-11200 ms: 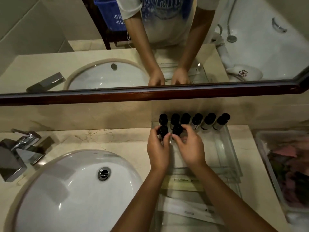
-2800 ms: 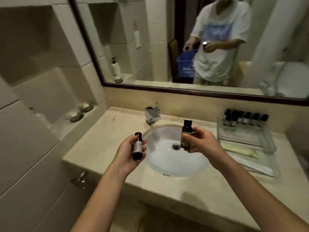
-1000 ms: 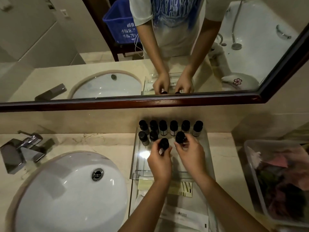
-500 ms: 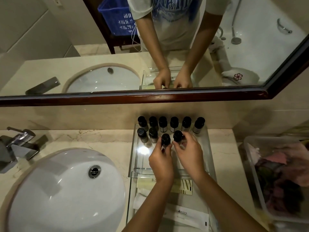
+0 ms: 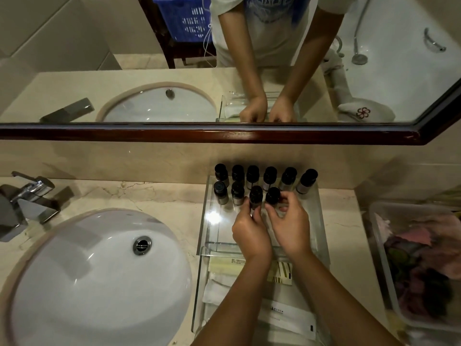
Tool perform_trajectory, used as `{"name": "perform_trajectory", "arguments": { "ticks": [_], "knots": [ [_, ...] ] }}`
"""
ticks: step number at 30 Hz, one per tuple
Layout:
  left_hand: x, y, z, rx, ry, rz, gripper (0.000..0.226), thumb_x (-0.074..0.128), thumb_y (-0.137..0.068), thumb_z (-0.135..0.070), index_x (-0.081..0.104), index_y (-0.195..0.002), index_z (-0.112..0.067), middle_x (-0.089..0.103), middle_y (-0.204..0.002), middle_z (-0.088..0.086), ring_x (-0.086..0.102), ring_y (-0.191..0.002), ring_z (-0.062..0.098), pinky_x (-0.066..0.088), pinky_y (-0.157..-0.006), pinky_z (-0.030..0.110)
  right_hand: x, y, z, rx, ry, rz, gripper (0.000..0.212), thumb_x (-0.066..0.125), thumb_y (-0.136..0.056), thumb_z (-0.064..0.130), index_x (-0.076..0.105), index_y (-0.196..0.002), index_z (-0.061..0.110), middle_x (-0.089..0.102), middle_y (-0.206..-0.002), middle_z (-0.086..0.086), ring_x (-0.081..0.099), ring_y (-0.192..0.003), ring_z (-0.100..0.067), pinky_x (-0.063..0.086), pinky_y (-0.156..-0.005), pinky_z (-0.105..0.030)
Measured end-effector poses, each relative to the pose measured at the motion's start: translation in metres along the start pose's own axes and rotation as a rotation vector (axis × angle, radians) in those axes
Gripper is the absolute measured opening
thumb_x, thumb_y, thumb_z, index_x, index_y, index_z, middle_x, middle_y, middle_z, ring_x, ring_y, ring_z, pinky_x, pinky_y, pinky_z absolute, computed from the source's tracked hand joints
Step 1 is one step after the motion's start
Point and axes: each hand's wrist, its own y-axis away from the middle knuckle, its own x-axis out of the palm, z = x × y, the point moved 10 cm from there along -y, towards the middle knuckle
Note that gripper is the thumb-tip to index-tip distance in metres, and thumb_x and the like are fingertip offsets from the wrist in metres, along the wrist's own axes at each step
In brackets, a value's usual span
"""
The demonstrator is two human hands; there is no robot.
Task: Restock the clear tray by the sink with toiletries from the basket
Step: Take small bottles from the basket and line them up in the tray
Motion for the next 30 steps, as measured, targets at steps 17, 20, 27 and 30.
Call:
{"name": "perform_trajectory", "arguments": {
  "ticks": [17,20,27,30],
  "knots": [
    [-0.0005,0.0004,-0.0008,-0.031,0.012,0.002,0.03,0.049,-0.096,-0.017,0.061,-0.124,-0.014,0.07,-0.109,0.005,0.064,-0.097,0.017,0.037,-0.073,0.014,0.0048,-0.0019,0.0062,-0.032,-0.009,-0.008,0.031,0.065,-0.086,0.022,0.056,-0.115,0.014,0.064,-0.113,-0.002,0.06,-0.096,-0.01,0.042,-0.072,-0.016],
    [-0.0002,0.0012,-0.0001,-0.02,0.005,0.009,0.031,0.05,-0.096,-0.019,0.06,-0.125,-0.015,0.07,-0.109,0.004,0.065,-0.096,0.017,0.04,-0.073,0.015,0.0061,-0.003,0.0068,-0.034,-0.003,-0.007,0.031,0.065,-0.086,0.024,0.056,-0.115,0.015,0.065,-0.112,-0.001,0.059,-0.092,-0.009,0.045,-0.074,-0.021],
    [-0.005,0.004,0.0021,-0.005,-0.004,0.008,0.035,0.05,-0.096,-0.019,0.055,-0.13,-0.013,0.068,-0.115,0.005,0.065,-0.096,0.019,0.046,-0.08,0.021,0.0056,-0.0042,0.0062,-0.064,0.019,-0.031,0.031,0.065,-0.086,0.024,0.057,-0.114,0.014,0.066,-0.11,-0.002,0.062,-0.096,-0.015,0.047,-0.074,-0.024],
    [-0.0069,0.0056,0.0032,-0.009,0.004,0.011,0.035,0.05,-0.096,-0.018,0.055,-0.13,-0.012,0.07,-0.109,0.007,0.066,-0.092,0.02,0.046,-0.077,0.02,0.003,-0.0066,0.006,-0.074,0.022,-0.056,0.03,0.065,-0.086,0.023,0.057,-0.113,0.013,0.066,-0.108,-0.004,0.062,-0.098,-0.02,0.051,-0.078,-0.031]
  ]
}}
